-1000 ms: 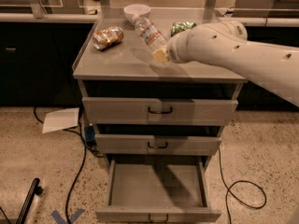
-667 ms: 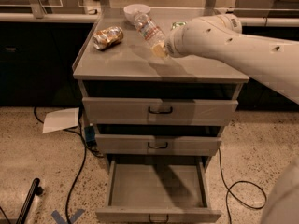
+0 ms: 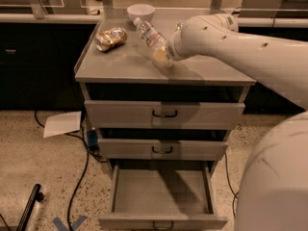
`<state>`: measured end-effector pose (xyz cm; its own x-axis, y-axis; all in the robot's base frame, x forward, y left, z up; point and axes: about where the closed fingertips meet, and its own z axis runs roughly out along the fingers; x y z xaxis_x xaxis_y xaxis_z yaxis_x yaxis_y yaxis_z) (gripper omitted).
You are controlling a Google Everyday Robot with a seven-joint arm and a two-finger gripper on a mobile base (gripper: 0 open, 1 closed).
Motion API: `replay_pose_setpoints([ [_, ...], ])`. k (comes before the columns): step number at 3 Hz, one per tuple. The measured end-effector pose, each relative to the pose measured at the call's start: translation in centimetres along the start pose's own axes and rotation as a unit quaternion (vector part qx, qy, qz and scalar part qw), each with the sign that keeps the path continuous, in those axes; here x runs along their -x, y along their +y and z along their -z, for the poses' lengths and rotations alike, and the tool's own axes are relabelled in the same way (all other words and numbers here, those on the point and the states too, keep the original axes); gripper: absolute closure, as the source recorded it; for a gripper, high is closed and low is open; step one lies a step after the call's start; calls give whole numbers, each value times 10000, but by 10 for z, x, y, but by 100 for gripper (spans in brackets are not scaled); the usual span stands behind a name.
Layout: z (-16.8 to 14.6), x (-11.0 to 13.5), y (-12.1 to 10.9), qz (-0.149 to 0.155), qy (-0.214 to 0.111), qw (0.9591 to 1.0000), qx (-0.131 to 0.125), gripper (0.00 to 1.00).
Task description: Pick water bottle from bottom drawer and place on counter
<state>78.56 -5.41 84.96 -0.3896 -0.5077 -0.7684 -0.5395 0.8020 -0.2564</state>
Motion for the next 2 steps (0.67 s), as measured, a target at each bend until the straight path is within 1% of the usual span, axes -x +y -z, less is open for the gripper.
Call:
replay_pose_setpoints([
  [2,2,3,-1,0,0,10000,0,35],
])
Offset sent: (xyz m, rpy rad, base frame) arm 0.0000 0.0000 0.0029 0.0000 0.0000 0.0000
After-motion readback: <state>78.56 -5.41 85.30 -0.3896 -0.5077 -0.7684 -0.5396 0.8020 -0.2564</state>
